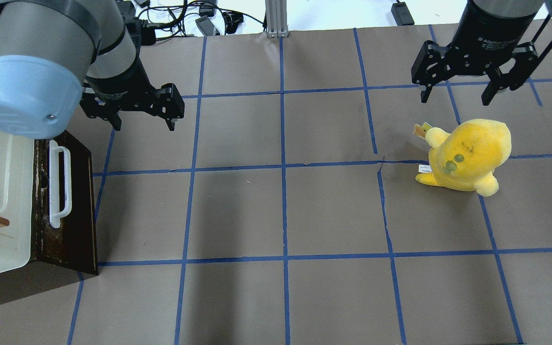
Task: Pull drawer sideways
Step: 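Move the left gripper down to the white drawer handle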
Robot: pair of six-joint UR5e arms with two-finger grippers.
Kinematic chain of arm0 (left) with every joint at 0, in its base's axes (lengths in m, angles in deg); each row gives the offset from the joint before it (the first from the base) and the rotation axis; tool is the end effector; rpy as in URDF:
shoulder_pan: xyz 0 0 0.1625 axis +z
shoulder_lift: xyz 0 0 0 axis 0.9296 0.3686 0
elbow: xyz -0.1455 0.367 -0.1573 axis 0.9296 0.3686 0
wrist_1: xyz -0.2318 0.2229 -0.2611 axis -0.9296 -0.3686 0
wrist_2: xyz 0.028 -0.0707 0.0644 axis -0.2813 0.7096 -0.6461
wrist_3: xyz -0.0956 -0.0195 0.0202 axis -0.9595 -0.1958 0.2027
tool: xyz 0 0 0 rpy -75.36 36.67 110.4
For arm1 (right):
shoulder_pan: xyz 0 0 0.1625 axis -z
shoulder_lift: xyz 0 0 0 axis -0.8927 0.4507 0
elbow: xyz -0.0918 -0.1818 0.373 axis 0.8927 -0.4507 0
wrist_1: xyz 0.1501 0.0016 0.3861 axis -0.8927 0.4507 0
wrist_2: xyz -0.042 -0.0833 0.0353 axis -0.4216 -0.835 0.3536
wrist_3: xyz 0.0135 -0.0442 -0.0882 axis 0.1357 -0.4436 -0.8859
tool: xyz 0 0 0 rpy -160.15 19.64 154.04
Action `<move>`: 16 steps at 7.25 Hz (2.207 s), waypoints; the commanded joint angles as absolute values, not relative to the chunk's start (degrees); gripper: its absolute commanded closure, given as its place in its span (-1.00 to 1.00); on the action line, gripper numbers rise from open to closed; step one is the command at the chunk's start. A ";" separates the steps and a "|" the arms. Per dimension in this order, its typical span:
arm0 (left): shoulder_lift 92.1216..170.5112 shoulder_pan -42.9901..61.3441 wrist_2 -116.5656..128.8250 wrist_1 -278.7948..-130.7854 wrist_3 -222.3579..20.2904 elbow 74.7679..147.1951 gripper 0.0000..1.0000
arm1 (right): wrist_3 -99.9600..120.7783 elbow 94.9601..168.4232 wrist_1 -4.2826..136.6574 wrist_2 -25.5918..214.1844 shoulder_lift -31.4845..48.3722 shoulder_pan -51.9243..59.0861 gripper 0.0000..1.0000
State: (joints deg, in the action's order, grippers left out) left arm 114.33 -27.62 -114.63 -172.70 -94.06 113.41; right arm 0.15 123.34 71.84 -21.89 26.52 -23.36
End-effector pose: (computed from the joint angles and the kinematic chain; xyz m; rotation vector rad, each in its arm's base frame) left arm -0.1698 -0.4936 0.4474 -0.0456 2.9809 -0.0238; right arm 0.0977 -0.5061 0.5034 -0.2566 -3.0718 -0.1128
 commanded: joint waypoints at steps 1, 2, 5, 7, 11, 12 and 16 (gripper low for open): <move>119.96 -33.20 -126.95 -173.23 -100.43 113.88 -1.00 | 0.15 123.34 71.88 -21.89 26.53 -23.36 -1.00; 122.51 -34.19 -131.72 -173.41 -101.15 114.92 -1.00 | 0.15 123.34 71.88 -21.89 26.53 -23.36 -1.00; 128.93 -35.25 -145.70 -179.18 -103.27 116.78 -1.00 | 0.15 123.34 71.88 -21.89 26.53 -23.36 -1.00; 132.45 -35.16 -157.46 -181.15 -103.44 119.49 -1.00 | 0.15 123.34 71.88 -21.89 26.53 -23.36 -1.00; 136.41 -30.62 -170.86 -182.63 -107.04 123.46 -1.00 | 0.15 123.34 71.88 -21.89 26.53 -23.36 -1.00; 136.94 -29.03 -172.36 -185.69 -108.09 123.46 -1.00 | 0.15 123.34 71.88 -21.89 26.53 -23.36 -1.00; 138.00 -24.79 -174.39 -187.04 -108.45 123.55 -0.92 | 0.15 123.34 71.88 -21.89 26.53 -23.27 -1.00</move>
